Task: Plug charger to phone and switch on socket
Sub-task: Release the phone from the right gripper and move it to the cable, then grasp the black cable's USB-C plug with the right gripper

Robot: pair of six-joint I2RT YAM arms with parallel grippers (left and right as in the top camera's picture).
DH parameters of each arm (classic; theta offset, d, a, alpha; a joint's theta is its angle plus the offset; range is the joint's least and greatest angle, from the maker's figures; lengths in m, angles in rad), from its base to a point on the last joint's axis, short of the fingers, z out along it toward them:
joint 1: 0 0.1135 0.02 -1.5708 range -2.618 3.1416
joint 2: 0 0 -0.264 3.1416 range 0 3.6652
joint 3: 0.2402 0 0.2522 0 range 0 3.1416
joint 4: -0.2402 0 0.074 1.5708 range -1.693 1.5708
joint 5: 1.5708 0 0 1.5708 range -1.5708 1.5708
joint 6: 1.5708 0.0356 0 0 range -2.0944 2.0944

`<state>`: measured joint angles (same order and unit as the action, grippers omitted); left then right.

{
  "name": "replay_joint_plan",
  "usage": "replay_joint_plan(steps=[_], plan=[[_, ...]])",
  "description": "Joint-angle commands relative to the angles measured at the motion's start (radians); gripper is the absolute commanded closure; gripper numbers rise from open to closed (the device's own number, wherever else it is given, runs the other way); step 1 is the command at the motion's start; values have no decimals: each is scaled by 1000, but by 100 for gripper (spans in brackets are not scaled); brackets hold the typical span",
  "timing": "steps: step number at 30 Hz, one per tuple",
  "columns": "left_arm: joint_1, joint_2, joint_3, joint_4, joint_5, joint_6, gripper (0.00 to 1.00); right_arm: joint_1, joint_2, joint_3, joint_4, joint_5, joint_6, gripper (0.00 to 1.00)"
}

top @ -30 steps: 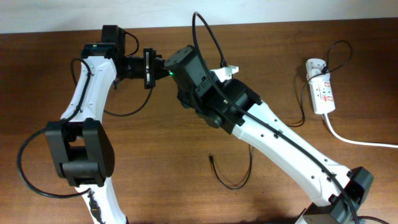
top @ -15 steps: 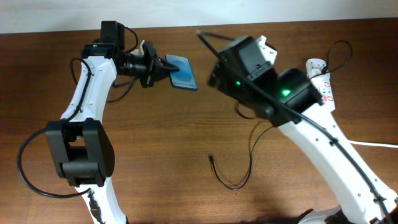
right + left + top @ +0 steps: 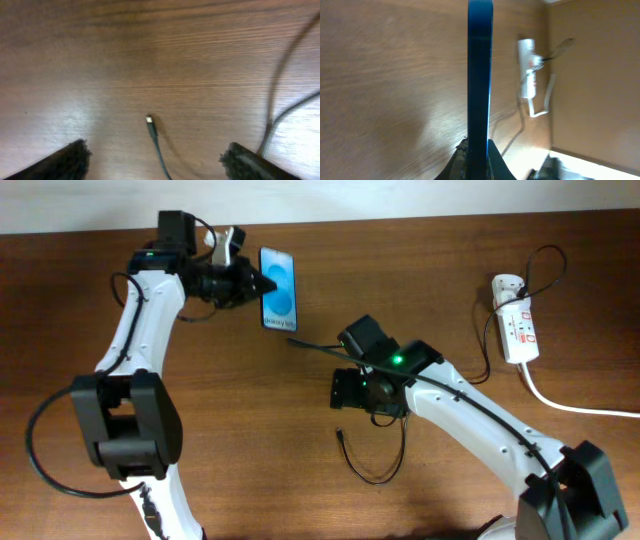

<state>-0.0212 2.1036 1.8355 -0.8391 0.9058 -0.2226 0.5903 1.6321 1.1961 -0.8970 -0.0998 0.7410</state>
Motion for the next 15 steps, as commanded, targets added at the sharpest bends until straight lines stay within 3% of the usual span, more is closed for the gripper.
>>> replay_joint_plan(steps=[1,2,4,12,15], plan=[[87,-34,11,11,175,64,100,6,16,-53,26,-97,-5,37],[111,-34,11,0,175,64,100,6,49,-53,19,-130,-14,48],[145,-34,11,-29,171,64,100,8,108,-53,33,-214,-57,51],[151,-34,11,-45,171,64,100,51,170,-70,27,-192,-97,54],[151,-34,11,-52,171,64,100,51,232,-74,57,-194,-96,61]])
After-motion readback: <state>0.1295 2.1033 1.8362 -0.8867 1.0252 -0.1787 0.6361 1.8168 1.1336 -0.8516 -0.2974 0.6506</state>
